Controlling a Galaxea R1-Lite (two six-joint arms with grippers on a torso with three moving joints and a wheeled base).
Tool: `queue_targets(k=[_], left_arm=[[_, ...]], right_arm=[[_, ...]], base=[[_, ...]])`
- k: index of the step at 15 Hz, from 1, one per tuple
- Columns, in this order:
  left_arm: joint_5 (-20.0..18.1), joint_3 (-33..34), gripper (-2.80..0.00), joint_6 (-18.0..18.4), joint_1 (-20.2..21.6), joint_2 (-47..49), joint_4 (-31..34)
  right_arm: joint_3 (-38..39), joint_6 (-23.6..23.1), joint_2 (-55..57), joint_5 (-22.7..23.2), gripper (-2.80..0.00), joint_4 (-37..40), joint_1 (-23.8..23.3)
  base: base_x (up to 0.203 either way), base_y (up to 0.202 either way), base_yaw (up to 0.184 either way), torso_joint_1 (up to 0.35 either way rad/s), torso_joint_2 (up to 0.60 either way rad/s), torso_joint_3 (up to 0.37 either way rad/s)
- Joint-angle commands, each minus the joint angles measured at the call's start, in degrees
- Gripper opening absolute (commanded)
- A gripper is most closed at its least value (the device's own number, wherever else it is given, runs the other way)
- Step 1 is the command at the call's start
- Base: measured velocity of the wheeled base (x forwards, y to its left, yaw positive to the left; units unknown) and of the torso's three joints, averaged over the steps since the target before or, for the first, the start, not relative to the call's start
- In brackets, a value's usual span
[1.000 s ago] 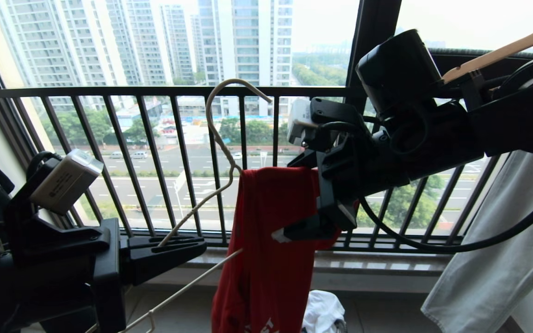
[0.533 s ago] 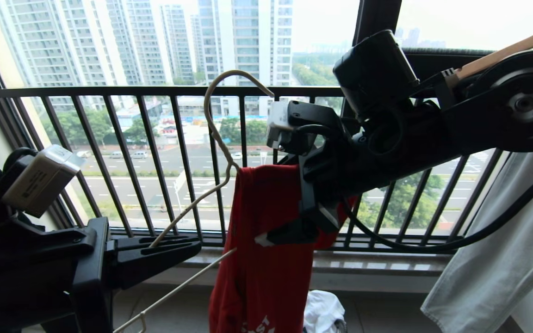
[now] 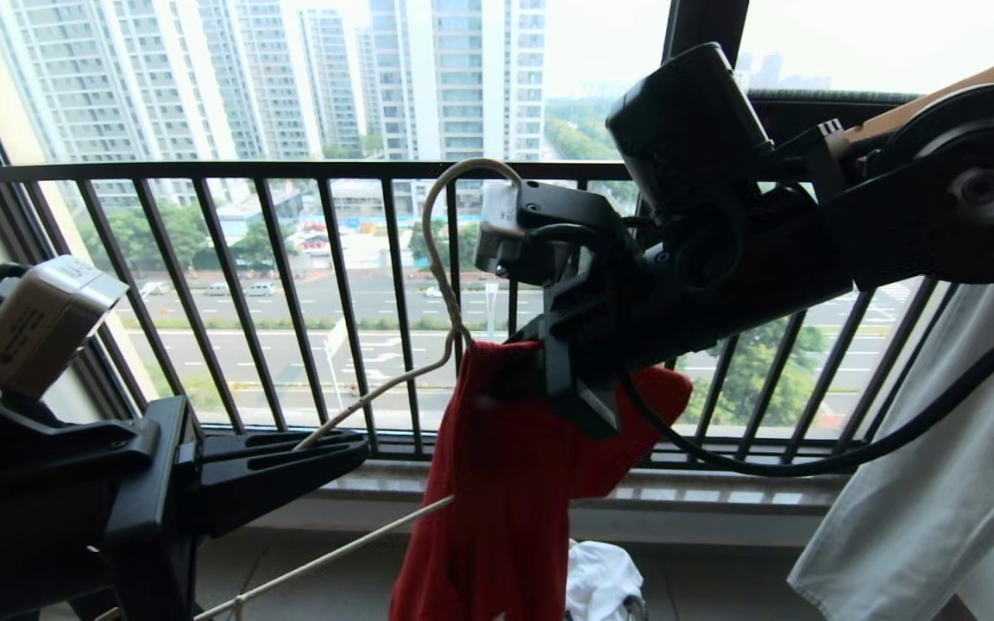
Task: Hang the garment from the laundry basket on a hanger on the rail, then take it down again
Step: Hang the clothes on the clothes rack
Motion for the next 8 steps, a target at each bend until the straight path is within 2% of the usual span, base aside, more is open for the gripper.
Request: queue_targets(k=[1,4,8], left_arm=[[-0.3,0.0,-2.80,-0.1,0.0,-0.2,0.0],[-0.1,-0.4,-2.80,0.1,0.1,0.2,0.0],[0.2,-1.0,-2.80,0.2,0.1,0.8,0.1]], right_arm=[[-0.4,0.5,-0.9,-0.1,-2.80,-0.1,0.1],[-2.4,2.5,-1.0,-0.3,-2.80,-0.1,0.1],[-2.4,2.5,-1.4,-0.3,-2.80,-0.1,0.1]], base=[[0.000,0.000,0.000,0.000,0.00,0.000],[0.000,0.000,0.000,0.000,0.00,0.000],[0.000,0.000,0.000,0.000,0.00,0.000]])
